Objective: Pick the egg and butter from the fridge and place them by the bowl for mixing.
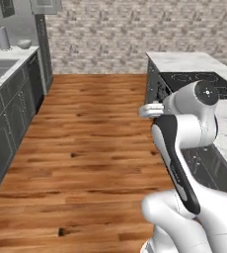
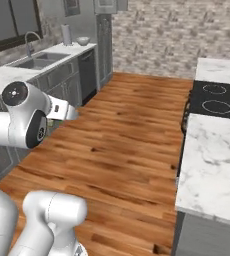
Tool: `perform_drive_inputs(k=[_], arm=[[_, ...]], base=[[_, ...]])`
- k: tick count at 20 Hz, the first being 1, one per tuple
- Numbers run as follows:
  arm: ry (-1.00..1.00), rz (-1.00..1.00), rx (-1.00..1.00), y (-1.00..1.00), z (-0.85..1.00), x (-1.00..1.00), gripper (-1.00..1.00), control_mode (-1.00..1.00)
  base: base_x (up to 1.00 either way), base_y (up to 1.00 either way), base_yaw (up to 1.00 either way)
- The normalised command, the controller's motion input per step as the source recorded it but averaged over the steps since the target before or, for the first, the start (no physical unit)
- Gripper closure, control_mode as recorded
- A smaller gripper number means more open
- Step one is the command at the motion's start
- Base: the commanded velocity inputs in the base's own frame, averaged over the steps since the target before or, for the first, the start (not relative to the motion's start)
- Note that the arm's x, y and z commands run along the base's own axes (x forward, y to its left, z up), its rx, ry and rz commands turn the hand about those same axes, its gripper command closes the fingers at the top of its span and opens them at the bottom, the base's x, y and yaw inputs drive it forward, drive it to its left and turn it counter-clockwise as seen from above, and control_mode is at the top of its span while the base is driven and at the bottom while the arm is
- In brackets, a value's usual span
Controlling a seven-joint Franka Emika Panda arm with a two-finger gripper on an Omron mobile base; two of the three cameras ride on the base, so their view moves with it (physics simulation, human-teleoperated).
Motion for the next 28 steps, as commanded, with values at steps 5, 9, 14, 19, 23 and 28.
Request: perform_drive_inputs(k=[5, 9, 14, 19, 23, 28], arm=[[0.0, 0.0, 0.0, 0.0, 0.0, 0.0, 1.0, 1.0], [0.0, 0.0, 0.0, 0.0, 0.0, 0.0, 1.0, 1.0], [0.0, 0.0, 0.0, 0.0, 0.0, 0.0, 1.0, 1.0], [0.0, 0.0, 0.0, 0.0, 0.0, 0.0, 1.0, 1.0], [0.0, 0.0, 0.0, 0.0, 0.0, 0.0, 1.0, 1.0], [0.0, 0.0, 0.0, 0.0, 0.0, 0.0, 1.0, 1.0]], base=[[0.76, 0.01, 0.29], [0.86, 0.0, 0.15], [0.88, 0.0, 0.08], [0.91, 0.0, 0.02], [0.92, 0.0, 0.03], [0.93, 0.0, 0.04]])
